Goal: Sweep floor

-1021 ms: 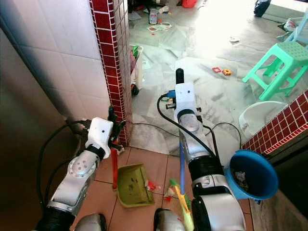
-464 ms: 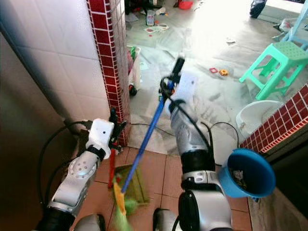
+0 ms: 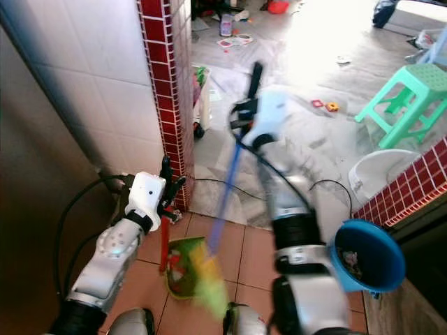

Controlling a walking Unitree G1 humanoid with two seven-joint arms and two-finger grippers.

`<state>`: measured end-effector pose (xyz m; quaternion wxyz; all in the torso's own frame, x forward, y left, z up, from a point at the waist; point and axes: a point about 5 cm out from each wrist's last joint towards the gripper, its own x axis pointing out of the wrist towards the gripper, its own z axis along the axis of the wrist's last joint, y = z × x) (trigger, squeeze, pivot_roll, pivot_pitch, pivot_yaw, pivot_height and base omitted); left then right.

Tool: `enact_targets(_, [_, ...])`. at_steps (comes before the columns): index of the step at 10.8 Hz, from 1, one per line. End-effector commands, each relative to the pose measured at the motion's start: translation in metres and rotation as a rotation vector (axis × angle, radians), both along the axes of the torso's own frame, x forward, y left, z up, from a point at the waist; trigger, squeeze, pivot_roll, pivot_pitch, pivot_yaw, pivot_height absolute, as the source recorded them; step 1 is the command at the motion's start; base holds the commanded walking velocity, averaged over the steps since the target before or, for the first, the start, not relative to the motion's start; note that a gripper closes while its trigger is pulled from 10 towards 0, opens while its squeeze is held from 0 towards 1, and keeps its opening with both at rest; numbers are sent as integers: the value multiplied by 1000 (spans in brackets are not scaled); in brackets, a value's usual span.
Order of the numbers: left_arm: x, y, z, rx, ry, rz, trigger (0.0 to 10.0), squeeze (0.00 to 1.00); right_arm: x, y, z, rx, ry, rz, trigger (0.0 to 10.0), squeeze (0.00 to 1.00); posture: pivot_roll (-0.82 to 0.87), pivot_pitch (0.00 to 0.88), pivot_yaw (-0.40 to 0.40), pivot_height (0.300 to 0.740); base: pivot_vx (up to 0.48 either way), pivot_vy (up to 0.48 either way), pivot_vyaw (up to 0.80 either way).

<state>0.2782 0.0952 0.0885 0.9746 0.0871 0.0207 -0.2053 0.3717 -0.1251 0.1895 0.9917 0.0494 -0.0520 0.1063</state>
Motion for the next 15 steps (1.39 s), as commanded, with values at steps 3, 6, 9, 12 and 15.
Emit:
enact_targets(3, [-6, 8, -2, -41, 17, 11, 10000, 0, -3, -17, 8, -65, -100, -129, 10000, 0, -16, 84, -35, 740, 0, 0, 0])
enact_targets(6, [-8, 8, -4, -70, 40, 6, 10000, 0, -9, -10, -22, -28, 4, -157, 10000, 0, -14, 72, -28, 740, 0, 0, -681])
enact_targets(9, [-7, 4, 1, -83, 25, -24, 10000, 0, -7, -13, -23, -60, 3, -188, 10000, 0, -13, 74, -30, 740, 0, 0, -800])
enact_targets(12, [-9, 1, 1, -103, 37, -41, 10000, 0, -7, -14, -28, -77, 13, -199, 10000, 0, -14, 80, -31, 740, 0, 0, -800])
enact_targets(15, [-10, 0, 2, -113, 45, -46, 10000, 0, -8, -15, -30, -105, 14, -212, 10000, 0, -17, 84, -31, 740, 0, 0, -800])
